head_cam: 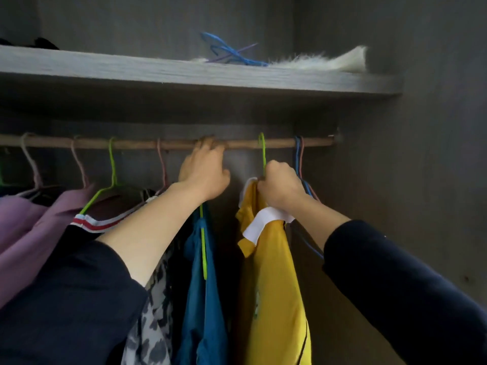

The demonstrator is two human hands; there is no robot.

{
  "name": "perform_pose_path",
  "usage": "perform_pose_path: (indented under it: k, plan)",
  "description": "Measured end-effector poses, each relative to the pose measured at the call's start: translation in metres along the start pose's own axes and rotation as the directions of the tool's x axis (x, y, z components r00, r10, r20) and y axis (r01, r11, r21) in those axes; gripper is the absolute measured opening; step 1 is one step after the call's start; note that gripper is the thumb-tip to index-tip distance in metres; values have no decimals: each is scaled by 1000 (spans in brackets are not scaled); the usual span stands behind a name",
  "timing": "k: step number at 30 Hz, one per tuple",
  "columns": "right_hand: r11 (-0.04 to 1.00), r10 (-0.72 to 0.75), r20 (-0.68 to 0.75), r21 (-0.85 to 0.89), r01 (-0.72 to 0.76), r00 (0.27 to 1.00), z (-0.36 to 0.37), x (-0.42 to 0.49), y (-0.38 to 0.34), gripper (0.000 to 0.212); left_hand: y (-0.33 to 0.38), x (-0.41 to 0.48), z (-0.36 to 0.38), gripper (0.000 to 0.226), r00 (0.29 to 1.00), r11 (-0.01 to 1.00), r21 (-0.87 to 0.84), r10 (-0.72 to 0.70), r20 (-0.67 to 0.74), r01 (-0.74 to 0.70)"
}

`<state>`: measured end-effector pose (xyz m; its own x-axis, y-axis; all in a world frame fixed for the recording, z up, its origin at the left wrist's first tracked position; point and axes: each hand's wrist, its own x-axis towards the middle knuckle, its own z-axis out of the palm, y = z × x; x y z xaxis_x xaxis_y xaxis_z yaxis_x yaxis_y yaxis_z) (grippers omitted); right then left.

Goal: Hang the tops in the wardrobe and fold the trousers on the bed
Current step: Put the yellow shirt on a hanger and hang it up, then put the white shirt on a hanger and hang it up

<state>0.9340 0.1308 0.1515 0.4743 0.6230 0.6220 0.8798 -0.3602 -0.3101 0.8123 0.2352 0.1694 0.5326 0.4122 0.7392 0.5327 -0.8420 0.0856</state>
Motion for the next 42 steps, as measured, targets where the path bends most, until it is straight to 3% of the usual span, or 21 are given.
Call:
perform_pose_path:
  k: [4, 7, 14, 17, 20, 24, 29, 37, 42]
  plan:
    - [1000, -10, -84, 13, 11, 996, 3, 37, -10, 20, -20, 34, 8, 74, 998, 992, 128, 16, 69, -25]
    - [1000, -24, -66, 5, 24, 998, 15, 55, -14, 26, -31, 46, 17, 74, 996, 972, 226, 47, 71, -62]
    - [999, -51, 63, -8, 51, 997, 61, 62, -5, 25, -33, 49, 32, 66, 991, 968, 235, 106, -80, -84]
    - [994, -104, 93, 44, 100, 990, 59, 65, 1, 39, -28, 49, 40, 56, 980, 952, 294, 133, -151, -84]
    - [973, -158, 52, -160, 164, 986, 37, 63, 14, 39, -23, 51, 40, 46, 973, 946, 318, 130, -188, -65]
    - [890, -109, -92, -453, 56, 990, 11, 63, 36, 33, -19, 55, 36, 37, 978, 935, 353, 110, -175, -42]
    - [706, -32, -45, -708, -9, 998, 9, 60, 60, 32, -20, 56, 29, 40, 979, 926, 376, 109, -169, -38]
    - [704, -52, -27, -710, 17, 998, 5, 60, 62, 24, -16, 59, 25, 39, 988, 914, 405, 81, -129, -22]
    - [867, -3, -78, -497, -36, 997, -4, 61, 51, 35, -12, 59, 29, 39, 989, 922, 388, 74, -132, -18]
